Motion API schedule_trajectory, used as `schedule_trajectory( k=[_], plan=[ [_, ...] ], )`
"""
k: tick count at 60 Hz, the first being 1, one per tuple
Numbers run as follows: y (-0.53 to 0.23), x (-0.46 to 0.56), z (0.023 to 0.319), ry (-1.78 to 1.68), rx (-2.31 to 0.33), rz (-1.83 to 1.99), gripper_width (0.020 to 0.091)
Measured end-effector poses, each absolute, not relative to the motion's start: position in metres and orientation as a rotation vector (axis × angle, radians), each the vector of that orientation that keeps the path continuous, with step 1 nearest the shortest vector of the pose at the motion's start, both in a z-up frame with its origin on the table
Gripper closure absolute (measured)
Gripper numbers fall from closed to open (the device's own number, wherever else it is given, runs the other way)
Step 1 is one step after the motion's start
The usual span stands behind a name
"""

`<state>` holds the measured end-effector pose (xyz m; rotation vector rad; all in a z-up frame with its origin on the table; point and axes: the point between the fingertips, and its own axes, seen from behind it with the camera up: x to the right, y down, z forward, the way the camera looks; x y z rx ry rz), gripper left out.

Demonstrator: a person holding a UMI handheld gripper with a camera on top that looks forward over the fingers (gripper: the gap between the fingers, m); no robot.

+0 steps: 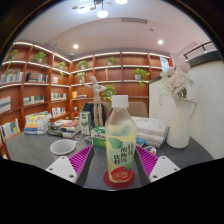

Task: Pour water

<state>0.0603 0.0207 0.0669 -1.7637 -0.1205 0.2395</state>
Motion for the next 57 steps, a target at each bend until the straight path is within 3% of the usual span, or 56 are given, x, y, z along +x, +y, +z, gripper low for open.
schedule_trajectory(
  k=[7, 25, 57],
  plan=[
    [-0.016, 0.068, 0.069, -0.091, -1.779, 0.189, 0.029],
    [-0.091, 0.085, 0.085, -0.026, -1.751, 0.05, 0.0298],
    [-0.118, 0.109, 0.109, 0.045, -1.696, 0.004, 0.0298]
  ],
)
